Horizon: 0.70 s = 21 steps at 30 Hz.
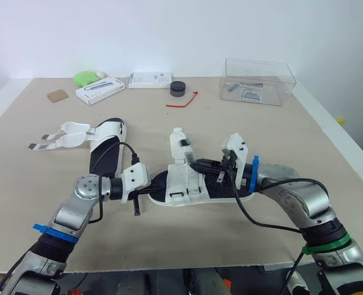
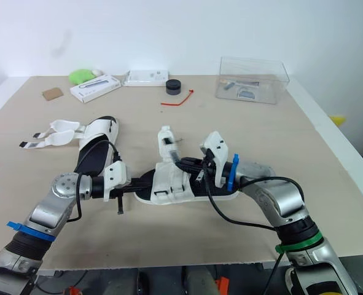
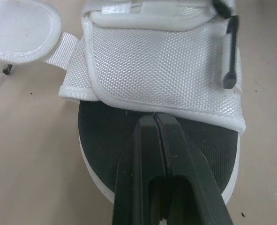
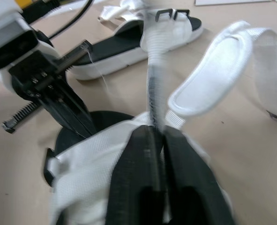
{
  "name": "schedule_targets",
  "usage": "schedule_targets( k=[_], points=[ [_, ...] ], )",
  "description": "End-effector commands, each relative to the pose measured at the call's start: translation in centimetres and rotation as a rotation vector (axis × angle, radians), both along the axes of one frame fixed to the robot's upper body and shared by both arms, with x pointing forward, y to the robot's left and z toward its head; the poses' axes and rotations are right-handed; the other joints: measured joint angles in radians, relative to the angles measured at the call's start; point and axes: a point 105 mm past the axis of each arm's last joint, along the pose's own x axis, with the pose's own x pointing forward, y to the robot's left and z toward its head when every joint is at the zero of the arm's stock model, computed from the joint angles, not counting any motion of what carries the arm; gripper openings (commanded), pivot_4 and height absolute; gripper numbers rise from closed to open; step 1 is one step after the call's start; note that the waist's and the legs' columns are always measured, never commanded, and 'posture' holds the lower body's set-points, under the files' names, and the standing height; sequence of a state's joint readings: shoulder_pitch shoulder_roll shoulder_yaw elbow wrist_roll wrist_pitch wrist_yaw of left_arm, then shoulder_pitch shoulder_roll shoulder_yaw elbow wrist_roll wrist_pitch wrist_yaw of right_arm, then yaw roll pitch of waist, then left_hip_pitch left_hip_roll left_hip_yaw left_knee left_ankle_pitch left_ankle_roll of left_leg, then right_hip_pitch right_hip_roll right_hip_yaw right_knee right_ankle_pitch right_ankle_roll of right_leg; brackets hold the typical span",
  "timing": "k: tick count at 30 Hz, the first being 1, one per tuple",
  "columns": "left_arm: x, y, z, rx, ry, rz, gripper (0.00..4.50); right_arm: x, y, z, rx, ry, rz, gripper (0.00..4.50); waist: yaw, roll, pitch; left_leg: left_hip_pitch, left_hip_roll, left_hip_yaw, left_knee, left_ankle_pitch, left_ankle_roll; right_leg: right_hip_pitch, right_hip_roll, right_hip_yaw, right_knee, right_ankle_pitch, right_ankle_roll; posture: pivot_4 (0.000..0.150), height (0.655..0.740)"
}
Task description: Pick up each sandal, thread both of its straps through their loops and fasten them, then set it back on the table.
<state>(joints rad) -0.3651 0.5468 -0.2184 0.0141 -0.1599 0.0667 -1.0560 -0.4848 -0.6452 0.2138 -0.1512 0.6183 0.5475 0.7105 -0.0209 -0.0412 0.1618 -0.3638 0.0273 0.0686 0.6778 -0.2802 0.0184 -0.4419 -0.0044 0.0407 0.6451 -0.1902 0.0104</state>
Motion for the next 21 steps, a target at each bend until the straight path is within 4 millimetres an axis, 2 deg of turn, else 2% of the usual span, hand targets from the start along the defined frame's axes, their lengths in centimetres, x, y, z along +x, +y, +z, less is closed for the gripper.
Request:
schedule_targets(
  k=[1, 2, 6, 8, 11, 13, 16, 18, 21],
  points=[
    [-0.2, 0.3, 0.0, 0.015, 0.001, 0.002, 0.0, 0.5, -0.6, 1.9, -0.005, -0.118, -0.037, 2.37, 0.0, 0.0, 0.0, 0.0, 0.0, 0.0, 0.0, 0.0, 0.0, 0.0, 0.0, 0.0, 0.0, 0.0, 0.0, 0.15, 0.74],
    [-0.2, 0.3, 0.0, 0.015, 0.002, 0.002, 0.0, 0.5, -0.6, 2.2, -0.014, -0.144, -0.037, 2.53, 0.0, 0.0, 0.0, 0.0, 0.0, 0.0, 0.0, 0.0, 0.0, 0.0, 0.0, 0.0, 0.0, 0.0, 0.0, 0.15, 0.74],
    [-0.2, 0.2, -0.1, 0.016, 0.003, 0.001, 0.0, 0.8, -0.3, 3.8, -0.027, -0.24, -0.037, 2.53, 0.0, 0.0, 0.0, -0.002, 0.0, -0.001, 0.0, 0.0, 0.0, -0.001, 0.0, -0.001, -0.001, 0.0, 0.0, 0.15, 0.74],
    [-0.1, 0.2, -0.1, 0.014, 0.003, -0.001, 0.0, 1.2, 0.3, 5.7, -0.01, -0.333, -0.03, 2.53, -0.001, 0.0, 0.0, -0.002, 0.0, -0.001, 0.0, 0.0, 0.0, -0.001, 0.0, -0.001, -0.001, 0.0, 0.0, 0.15, 0.74],
    [-0.1, 0.1, -0.1, 0.012, 0.001, -0.002, 0.0, 0.6, 2.1, 8.0, 0.043, -0.387, 0.046, 2.53, -0.002, 0.0, 0.0, -0.002, 0.0, 0.0, 0.0, 0.0, 0.0, -0.002, 0.0, 0.0, -0.001, 0.0, 0.001, 0.15, 0.74],
    [-0.1, 0.0, -0.1, 0.012, 0.0, -0.004, 0.0, -0.2, 3.4, 8.6, 0.059, -0.378, 0.118, 2.53, -0.001, 0.0, 0.0, -0.002, 0.0, -0.001, 0.0, 0.0, 0.0, -0.002, 0.001, 0.0, -0.001, 0.001, 0.001, 0.15, 0.74],
    [-0.1, -0.1, -0.1, 0.011, -0.002, -0.005, 0.0, -1.3, 5.0, 8.7, 0.059, -0.333, 0.218, 2.53, -0.001, 0.0, 0.0, -0.003, 0.0, -0.002, 0.0, 0.0, 0.0, -0.002, 0.0, -0.002, -0.001, 0.0, 0.0, 0.15, 0.74],
    [-0.1, -0.1, -0.1, 0.01, -0.003, -0.006, 0.0, -1.9, 5.9, 7.6, 0.011, -0.254, 0.273, 2.53, -0.001, 0.0, 0.0, -0.004, 0.0, -0.002, 0.0, 0.0, 0.0, -0.002, 0.0, -0.003, -0.001, 0.0, -0.001, 0.15, 0.74],
    [-0.1, -0.2, -0.1, 0.008, -0.004, -0.005, 0.0, -1.6, 6.1, 5.9, -0.061, -0.169, 0.271, 2.53, -0.001, 0.0, 0.0, -0.004, 0.0, -0.002, 0.0, 0.0, 0.0, -0.002, -0.001, -0.003, -0.001, 0.001, -0.002, 0.15, 0.74]
  ],
)
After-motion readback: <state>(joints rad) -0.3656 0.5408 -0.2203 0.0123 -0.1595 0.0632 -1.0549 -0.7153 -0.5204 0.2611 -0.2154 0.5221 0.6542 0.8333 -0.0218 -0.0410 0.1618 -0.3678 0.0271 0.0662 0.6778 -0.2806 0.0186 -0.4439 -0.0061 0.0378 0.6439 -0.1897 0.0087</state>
